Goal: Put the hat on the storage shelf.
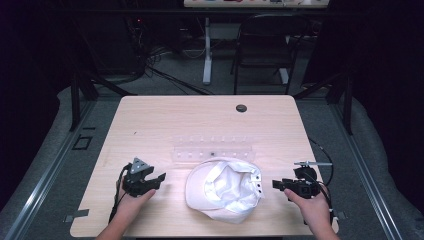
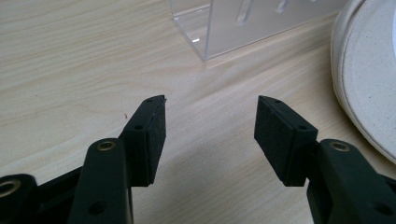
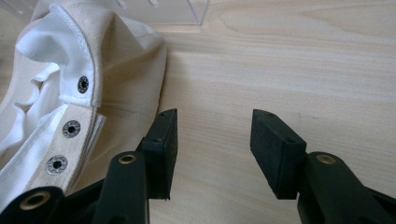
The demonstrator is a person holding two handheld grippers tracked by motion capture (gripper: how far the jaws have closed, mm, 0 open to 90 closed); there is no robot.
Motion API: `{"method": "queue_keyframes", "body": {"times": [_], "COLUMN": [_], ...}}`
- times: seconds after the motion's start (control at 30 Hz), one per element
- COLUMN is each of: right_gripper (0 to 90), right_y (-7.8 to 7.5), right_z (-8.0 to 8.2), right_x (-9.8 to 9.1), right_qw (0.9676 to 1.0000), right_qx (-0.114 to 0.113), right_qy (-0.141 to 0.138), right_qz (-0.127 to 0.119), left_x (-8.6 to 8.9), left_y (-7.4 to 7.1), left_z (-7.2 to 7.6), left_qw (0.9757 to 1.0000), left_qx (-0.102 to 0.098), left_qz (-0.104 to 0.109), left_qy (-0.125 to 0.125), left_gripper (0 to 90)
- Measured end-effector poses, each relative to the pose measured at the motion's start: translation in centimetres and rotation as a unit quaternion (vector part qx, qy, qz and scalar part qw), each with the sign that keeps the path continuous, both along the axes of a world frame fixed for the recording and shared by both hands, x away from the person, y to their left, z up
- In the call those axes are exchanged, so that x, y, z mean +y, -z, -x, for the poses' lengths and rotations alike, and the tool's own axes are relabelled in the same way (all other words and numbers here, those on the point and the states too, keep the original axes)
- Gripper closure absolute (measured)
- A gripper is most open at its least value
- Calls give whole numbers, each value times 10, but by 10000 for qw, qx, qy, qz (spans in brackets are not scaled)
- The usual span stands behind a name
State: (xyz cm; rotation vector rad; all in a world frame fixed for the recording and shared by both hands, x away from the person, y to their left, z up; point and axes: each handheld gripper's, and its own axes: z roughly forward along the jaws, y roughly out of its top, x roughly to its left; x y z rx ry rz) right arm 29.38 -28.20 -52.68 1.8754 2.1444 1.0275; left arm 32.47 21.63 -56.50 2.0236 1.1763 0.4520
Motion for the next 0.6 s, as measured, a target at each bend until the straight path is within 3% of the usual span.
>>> {"method": "queue_keyframes", "body": {"times": [0.07,0.37,0.6], "right_gripper": [521,549,527], "right_y": [-5,-26,-29], "right_z": [-1,-10,-16], "right_x": [1,6,15], "right_qw": [9999,9978,9946], "right_qx": [128,404,607], "right_qy": [-25,-409,-636], "right_qz": [53,-321,-555], "left_x": [0,0,0], "left_y": [0,1,1], "left_z": [0,0,0], "left_qw": [10000,10000,10000], "left_qx": [1,-7,-2], "left_qz": [10,-8,-36], "left_qy": [-24,-27,-21], "left_gripper": [439,438,439]}}
